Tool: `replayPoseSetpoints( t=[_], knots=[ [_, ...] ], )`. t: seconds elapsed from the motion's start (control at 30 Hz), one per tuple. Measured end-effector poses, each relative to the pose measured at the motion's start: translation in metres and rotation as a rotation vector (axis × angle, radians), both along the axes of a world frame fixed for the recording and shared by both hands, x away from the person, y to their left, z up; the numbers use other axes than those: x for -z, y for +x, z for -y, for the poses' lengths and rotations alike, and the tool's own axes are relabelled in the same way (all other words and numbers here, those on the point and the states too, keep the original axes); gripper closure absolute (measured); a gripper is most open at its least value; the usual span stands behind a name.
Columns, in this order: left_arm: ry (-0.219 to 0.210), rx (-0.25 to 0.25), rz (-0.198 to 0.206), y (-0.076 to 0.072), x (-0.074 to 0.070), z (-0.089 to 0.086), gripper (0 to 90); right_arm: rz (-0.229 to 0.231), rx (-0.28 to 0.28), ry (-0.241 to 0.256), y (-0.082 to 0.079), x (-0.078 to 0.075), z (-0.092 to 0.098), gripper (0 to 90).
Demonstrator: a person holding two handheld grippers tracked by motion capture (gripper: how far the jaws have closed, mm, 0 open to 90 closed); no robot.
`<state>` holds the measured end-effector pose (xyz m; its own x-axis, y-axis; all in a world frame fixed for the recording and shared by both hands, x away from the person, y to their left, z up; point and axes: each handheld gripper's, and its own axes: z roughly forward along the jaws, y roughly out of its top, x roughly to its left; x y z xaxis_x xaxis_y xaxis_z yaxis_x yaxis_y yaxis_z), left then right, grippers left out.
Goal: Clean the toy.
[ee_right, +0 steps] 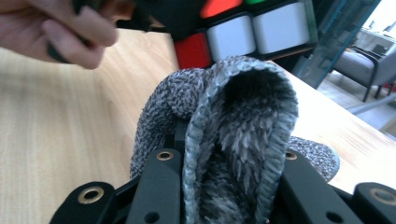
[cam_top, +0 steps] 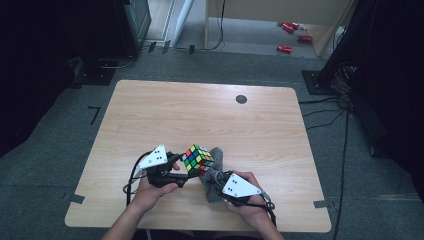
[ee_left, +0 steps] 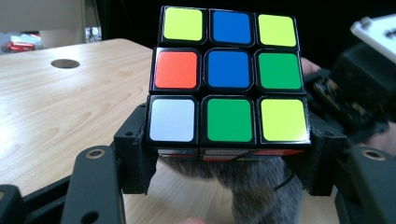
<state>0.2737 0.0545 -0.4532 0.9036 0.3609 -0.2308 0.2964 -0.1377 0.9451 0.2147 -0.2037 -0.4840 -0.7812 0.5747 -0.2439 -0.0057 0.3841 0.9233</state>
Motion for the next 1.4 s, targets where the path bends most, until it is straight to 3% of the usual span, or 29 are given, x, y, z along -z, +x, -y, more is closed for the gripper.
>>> replayPoseSetpoints(
  t=[0.07, 0.2, 0.47, 0.67, 0.87, 1.03, 1.13, 1.2, 1.27, 1.4],
  knots=[
    [-0.004, -0.003, 0.0, 0.0, 0.0, -0.001, 34.8, 0.007, 0.008, -0.001, 0.001, -0.003, 0.002, 73.5],
    [-0.003, 0.005, -0.003, 0.0, 0.001, 0.002, 34.8, 0.013, 0.077, 0.063, 0.006, -0.011, 0.015, 73.6],
    [-0.011, -0.012, -0.001, 0.0, 0.0, 0.0, 34.8, -0.003, 0.028, 0.018, 0.001, -0.005, 0.002, 72.6],
    [-0.001, -0.001, -0.003, -0.001, 0.002, 0.004, 34.9, 0.01, 0.109, 0.083, 0.006, -0.013, 0.017, 73.0],
    [-0.011, -0.033, -0.002, -0.001, 0.001, 0.0, 34.9, -0.021, 0.056, 0.044, 0.0, -0.003, -0.001, 72.4],
    [-0.03, -0.041, -0.015, 0.0, 0.001, 0.0, 34.9, -0.041, 0.035, 0.043, -0.001, 0.001, -0.009, 72.3],
    [-0.055, -0.048, -0.028, -0.002, 0.001, 0.003, 34.9, -0.081, 0.028, 0.063, -0.001, 0.005, -0.014, 72.0],
    [-0.08, -0.059, -0.033, -0.005, 0.002, 0.008, 34.8, -0.14, 0.012, 0.102, -0.002, 0.009, -0.022, 71.4],
    [-0.096, -0.072, -0.027, -0.009, 0.003, 0.013, 34.8, -0.225, 0.008, 0.18, -0.003, 0.011, -0.029, 71.4],
    [-0.066, -0.087, -0.023, -0.012, 0.009, 0.021, 34.8, -0.308, 0.067, 0.312, -0.002, 0.009, -0.032, 71.9]
  ],
)
